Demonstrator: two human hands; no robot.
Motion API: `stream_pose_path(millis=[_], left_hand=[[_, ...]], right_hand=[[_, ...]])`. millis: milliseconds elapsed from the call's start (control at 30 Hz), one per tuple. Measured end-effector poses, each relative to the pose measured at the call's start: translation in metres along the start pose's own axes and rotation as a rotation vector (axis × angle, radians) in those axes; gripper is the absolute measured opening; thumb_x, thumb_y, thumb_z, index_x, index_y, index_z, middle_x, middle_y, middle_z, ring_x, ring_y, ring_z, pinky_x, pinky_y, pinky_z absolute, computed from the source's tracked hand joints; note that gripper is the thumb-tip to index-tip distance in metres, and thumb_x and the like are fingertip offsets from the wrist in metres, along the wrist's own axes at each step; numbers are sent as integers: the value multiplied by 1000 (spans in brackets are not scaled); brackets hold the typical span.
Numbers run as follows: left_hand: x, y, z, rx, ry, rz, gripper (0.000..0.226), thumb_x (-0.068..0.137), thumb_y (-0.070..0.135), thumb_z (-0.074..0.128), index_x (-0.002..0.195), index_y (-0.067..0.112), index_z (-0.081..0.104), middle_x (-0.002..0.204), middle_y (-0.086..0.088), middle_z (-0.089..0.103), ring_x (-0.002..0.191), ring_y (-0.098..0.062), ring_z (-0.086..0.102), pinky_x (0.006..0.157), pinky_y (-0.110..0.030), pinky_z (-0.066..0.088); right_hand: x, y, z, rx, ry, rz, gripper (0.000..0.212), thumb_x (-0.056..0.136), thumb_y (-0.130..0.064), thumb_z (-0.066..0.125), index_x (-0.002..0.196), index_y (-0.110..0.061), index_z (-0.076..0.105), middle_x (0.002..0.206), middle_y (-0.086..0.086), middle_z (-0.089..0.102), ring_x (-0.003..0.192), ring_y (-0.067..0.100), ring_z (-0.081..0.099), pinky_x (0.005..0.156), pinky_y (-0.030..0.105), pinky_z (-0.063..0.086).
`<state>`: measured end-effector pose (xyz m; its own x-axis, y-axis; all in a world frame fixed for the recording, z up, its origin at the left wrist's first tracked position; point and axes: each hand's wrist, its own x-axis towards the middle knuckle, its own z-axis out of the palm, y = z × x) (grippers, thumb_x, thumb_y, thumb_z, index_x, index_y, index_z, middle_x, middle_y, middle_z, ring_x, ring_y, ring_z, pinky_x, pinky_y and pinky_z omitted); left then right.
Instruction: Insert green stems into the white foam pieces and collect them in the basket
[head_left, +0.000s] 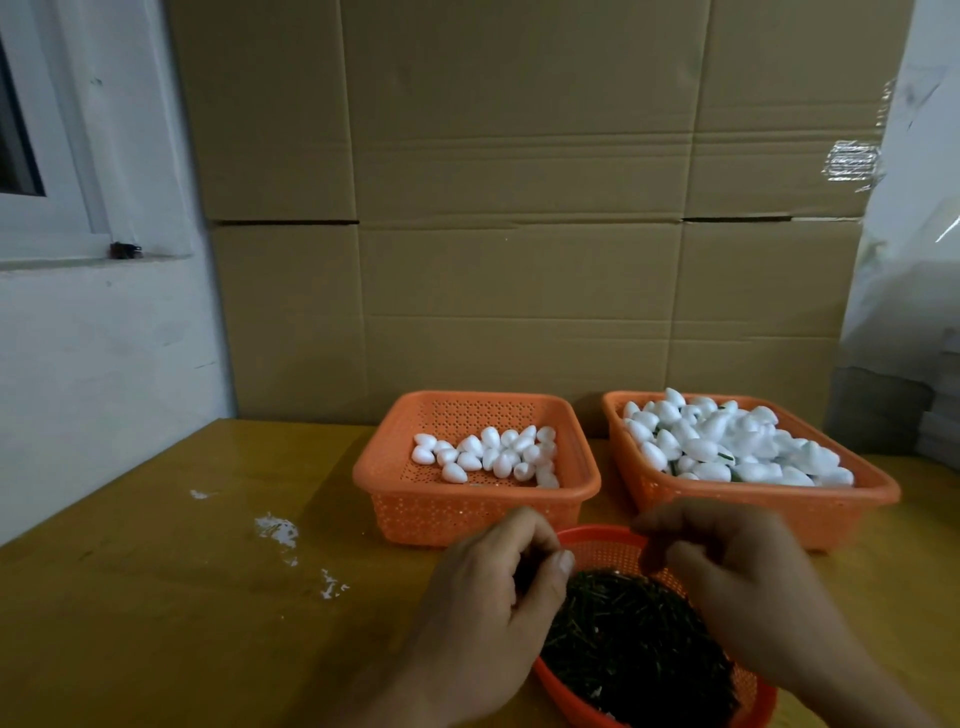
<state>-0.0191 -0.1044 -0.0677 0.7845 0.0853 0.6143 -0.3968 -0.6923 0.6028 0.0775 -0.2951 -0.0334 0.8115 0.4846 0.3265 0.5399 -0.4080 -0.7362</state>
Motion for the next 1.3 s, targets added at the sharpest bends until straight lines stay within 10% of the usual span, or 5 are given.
stream_pose_path(millis=[233, 433, 667, 1300], left_hand=[[44, -23, -32, 154, 115, -90, 22, 95, 16, 63, 79, 28, 55, 68, 16, 60, 58, -1, 54, 53, -15, 39], [127, -83, -62, 507, -52, -352, 23, 92, 11, 59, 84, 32, 63, 88, 8, 67, 68, -3, 60, 58, -16, 45], [157, -116, -59, 860, -686, -486, 51, 92, 36, 69, 139, 24, 52, 133, 1, 59, 116, -21, 56, 94, -34, 47], [159, -140, -42, 808, -681, -455, 23, 93, 14, 63, 114, 22, 67, 130, -2, 62, 104, -20, 60, 86, -34, 51]], right_hand=[[-4, -2, 9, -322, -225, -205, 40, 78, -13, 66, 94, -49, 73, 99, -24, 66, 95, -9, 61, 83, 13, 49], [-2, 4, 12, -363, -260, -292, 39, 80, -18, 68, 101, -50, 73, 104, -33, 55, 100, -18, 52, 82, -1, 36], [-1, 7, 9, -368, -271, -302, 36, 79, -21, 69, 102, -49, 74, 100, -33, 57, 100, -18, 54, 81, 0, 38], [0, 11, 11, -428, -242, -289, 30, 83, -34, 65, 108, -48, 70, 101, -29, 64, 93, -8, 62, 82, 15, 50]])
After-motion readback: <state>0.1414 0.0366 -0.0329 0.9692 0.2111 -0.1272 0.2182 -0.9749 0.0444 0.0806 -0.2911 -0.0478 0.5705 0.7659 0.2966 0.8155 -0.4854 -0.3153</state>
